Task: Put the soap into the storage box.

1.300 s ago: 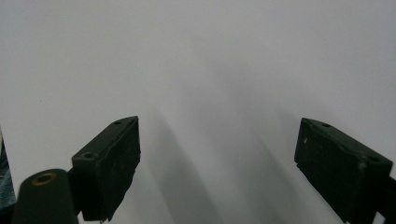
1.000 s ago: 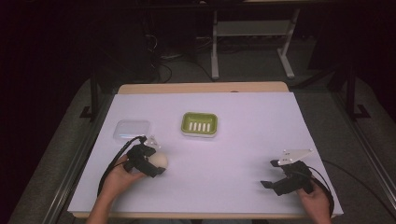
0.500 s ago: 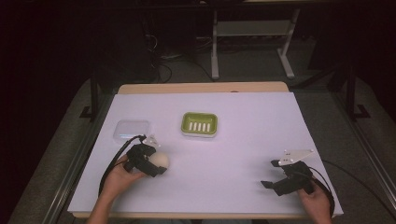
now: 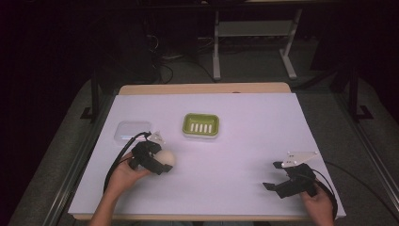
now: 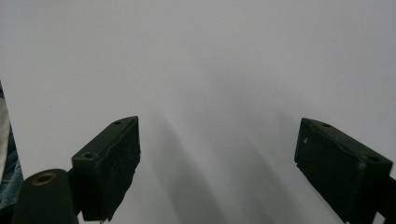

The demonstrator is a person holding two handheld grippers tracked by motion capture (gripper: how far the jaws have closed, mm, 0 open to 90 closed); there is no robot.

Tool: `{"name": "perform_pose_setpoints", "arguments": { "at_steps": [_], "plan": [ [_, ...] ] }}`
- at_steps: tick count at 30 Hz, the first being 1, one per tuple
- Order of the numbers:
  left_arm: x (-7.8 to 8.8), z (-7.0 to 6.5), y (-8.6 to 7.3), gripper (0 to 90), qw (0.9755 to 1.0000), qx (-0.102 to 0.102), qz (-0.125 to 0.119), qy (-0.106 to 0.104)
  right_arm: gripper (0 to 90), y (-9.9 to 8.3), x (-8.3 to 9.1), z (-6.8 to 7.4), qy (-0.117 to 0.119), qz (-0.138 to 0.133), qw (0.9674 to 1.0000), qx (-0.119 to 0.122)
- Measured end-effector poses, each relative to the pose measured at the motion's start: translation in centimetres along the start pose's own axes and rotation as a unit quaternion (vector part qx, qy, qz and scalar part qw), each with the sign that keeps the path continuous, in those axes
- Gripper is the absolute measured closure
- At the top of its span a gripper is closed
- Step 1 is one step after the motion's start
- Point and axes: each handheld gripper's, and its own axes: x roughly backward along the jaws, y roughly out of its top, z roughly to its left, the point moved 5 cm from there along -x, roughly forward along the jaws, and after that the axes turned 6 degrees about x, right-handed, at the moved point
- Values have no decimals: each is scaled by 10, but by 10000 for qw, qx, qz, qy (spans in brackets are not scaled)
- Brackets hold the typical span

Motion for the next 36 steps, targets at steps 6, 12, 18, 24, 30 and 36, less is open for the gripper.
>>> {"name": "perform_pose_setpoints", "arguments": {
  "at_steps": [6, 12, 18, 24, 30, 36],
  "plan": [
    [2, -3, 14, 225, 10000, -49, -35, -72, 136, 1, 1, 1, 2, -46, 10000, 32],
    [6, -4, 29, 225, 9999, -108, -63, -107, 136, 2, 2, 1, 18, -90, 10000, 25],
    [5, -4, 40, 225, 9998, -122, -43, -150, 136, 3, 1, 2, 53, -114, 9999, 24],
    [5, -1, 49, 225, 9998, -133, -52, -153, 136, 2, 2, 1, 51, -152, 9999, 25],
    [6, 1, 57, 225, 9997, -168, -29, -189, 136, 3, 1, 2, 76, -154, 9999, 16],
    [5, 0, 66, 225, 9997, -181, -36, -184, 136, 4, 2, 2, 69, -184, 9998, 8]
  ]
}}
